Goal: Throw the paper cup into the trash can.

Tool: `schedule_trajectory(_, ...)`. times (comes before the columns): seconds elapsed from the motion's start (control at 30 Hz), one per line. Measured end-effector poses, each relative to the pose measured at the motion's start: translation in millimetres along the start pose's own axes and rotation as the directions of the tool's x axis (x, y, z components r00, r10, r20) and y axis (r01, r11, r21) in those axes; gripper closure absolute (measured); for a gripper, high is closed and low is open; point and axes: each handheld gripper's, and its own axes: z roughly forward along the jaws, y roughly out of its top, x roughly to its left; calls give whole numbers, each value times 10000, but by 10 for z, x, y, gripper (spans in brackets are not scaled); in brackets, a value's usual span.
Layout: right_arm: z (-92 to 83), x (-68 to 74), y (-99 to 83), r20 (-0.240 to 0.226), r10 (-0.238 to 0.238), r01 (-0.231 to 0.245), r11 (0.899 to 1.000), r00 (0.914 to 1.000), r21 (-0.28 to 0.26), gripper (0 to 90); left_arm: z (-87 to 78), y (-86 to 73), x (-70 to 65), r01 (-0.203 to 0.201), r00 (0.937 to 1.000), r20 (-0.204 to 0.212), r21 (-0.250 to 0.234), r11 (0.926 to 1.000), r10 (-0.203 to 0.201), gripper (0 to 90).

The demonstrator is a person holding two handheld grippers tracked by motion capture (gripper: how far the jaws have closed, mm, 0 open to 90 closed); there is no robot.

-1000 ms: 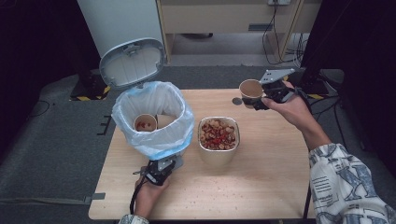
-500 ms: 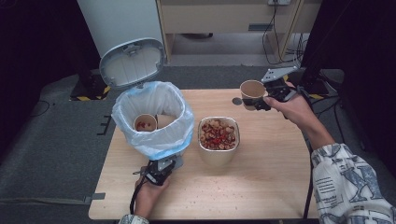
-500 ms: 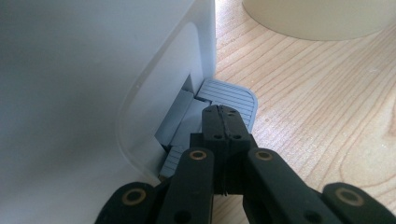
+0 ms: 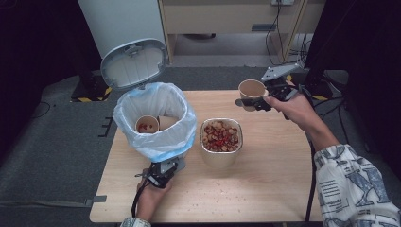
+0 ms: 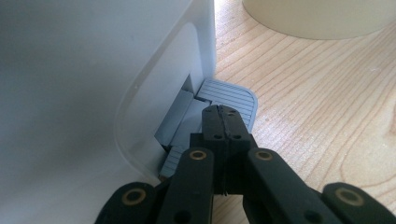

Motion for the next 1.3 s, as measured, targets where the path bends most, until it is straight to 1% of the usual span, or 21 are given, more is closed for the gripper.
schedule_trajectory(0.07,17,18,37,-34,0,0,10000,10000,30,307,0,1,0,-12,10000,4,7,10000,12,899)
schedule_trajectory(0.13,29,30,69,-143,73,-72,10000,9999,48,307,-2,1,4,-22,10000,-80,4,10000,22,900)
schedule_trajectory(0.27,46,51,128,-263,88,-88,10000,9996,-12,308,2,4,14,-156,9999,60,11,9999,156,900)
schedule_trajectory(0.57,87,123,234,-436,118,-122,9999,9990,-107,308,1,4,8,-118,9999,13,13,9999,118,900)
schedule_trajectory(0.83,109,171,318,-531,39,-43,10000,9986,-74,309,1,4,6,-123,9999,-6,13,9999,123,899)
schedule_trajectory(1.2,156,241,456,-753,88,-106,9997,9971,-239,309,2,5,4,-146,9999,-25,14,9999,146,899)
schedule_trajectory(1.3,180,262,492,-837,125,-147,9995,9964,-269,310,2,5,10,-139,9999,27,21,9999,139,900)
